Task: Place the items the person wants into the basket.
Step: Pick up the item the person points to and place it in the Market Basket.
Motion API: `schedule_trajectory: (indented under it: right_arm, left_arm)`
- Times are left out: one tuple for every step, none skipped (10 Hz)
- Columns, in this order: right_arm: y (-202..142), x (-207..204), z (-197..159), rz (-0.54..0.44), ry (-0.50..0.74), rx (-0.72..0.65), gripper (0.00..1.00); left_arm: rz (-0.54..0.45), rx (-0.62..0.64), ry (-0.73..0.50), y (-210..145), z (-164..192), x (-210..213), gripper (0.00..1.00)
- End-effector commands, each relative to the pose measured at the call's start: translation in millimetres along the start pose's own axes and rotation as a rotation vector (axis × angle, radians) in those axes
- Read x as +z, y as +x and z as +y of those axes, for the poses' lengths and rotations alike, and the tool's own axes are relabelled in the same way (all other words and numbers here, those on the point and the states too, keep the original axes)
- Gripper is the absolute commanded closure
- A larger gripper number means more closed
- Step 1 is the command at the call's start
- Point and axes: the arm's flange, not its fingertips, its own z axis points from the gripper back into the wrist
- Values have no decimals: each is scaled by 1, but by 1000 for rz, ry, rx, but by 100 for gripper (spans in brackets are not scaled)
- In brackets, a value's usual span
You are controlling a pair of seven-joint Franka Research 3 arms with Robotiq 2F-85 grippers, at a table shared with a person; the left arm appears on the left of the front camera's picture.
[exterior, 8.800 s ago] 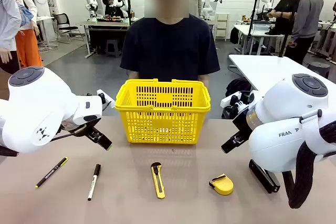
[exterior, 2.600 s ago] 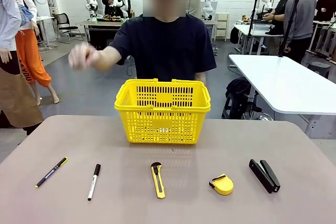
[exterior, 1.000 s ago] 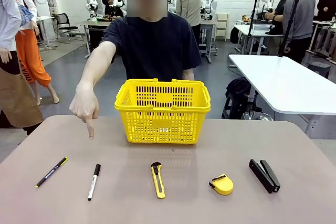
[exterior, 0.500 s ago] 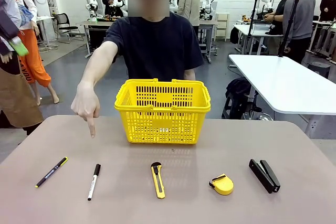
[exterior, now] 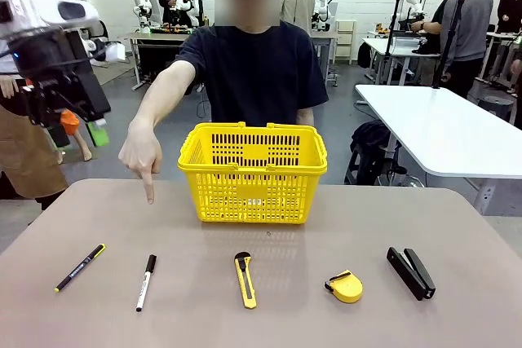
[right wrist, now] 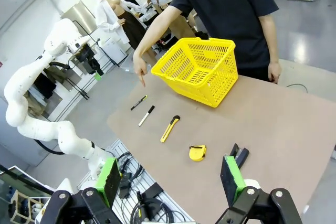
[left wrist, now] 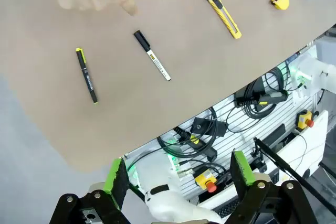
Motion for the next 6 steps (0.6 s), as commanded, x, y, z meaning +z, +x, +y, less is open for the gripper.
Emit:
schedule_trajectory:
  right_arm:
    - [1, 0, -1, -13, 21, 17, 0]
    - [1, 0, -1, -13, 21, 17, 0]
    - [1, 0, -1, -13, 21, 17, 0]
    - [1, 0, -1, -13, 21, 17, 0]
    - [1, 0, -1, -13, 21, 17, 0]
    - [1, 0, -1, -13, 21, 17, 0]
  left_arm:
    - [-84, 26, 37, 5, 1, -19, 0]
    - [-126, 25, 57, 4, 4, -21, 0]
    - [-21, 8, 10, 5, 0, -12, 0]
    - [-21, 8, 10, 5, 0, -12, 0]
    - [-21, 8, 10, 5, 0, -12, 0]
    - [-21, 8, 10, 5, 0, -12, 0]
